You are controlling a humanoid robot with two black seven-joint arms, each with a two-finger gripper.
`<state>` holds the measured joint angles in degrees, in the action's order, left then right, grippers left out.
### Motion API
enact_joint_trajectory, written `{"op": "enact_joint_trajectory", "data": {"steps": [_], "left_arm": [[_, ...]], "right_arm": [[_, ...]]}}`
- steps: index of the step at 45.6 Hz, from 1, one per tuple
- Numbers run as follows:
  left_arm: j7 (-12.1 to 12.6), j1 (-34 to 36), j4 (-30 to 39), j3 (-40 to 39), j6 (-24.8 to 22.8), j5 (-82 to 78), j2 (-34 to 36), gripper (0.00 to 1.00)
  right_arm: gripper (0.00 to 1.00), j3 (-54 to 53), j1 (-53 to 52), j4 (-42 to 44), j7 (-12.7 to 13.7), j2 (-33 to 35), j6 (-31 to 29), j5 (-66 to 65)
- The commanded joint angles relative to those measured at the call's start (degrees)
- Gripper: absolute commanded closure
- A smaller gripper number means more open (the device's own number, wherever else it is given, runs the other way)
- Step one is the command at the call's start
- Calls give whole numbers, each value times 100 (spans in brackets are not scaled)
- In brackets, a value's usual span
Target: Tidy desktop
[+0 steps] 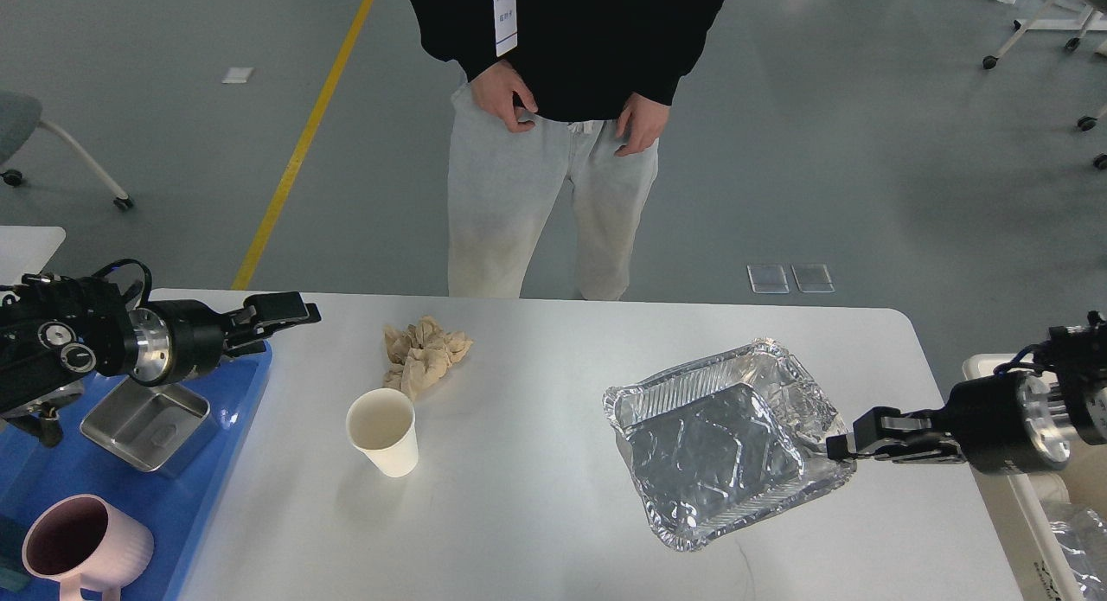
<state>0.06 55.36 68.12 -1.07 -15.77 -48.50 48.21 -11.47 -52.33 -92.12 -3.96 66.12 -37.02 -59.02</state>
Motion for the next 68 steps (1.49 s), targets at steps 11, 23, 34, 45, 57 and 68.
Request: {"op": "enact_joint_trajectory", "data": {"steps": [11, 23, 34, 45, 57, 68], "left_arm": [[-50, -193, 456, 371, 21, -986, -92, 7], [-32, -210, 412, 740, 136, -1276, -338, 19], [-32, -219, 333, 749, 162, -1276, -593, 21], [12, -219, 149, 898, 118, -1285, -681, 24], [3, -210, -45, 1004, 171, -1303, -918, 48], [12, -219, -71, 1004, 92, -1294, -1252, 89]], "right_arm": [[100, -5, 117, 168, 0, -143, 2, -31], [100, -5, 109, 186, 53, -222, 2, -31], [100, -5, 117, 186, 53, -231, 2, -31], [100, -5, 117, 230, 53, -222, 2, -31], [100, -5, 117, 230, 53, -205, 2, -13], [100, -5, 117, 230, 53, -178, 2, -13]]}}
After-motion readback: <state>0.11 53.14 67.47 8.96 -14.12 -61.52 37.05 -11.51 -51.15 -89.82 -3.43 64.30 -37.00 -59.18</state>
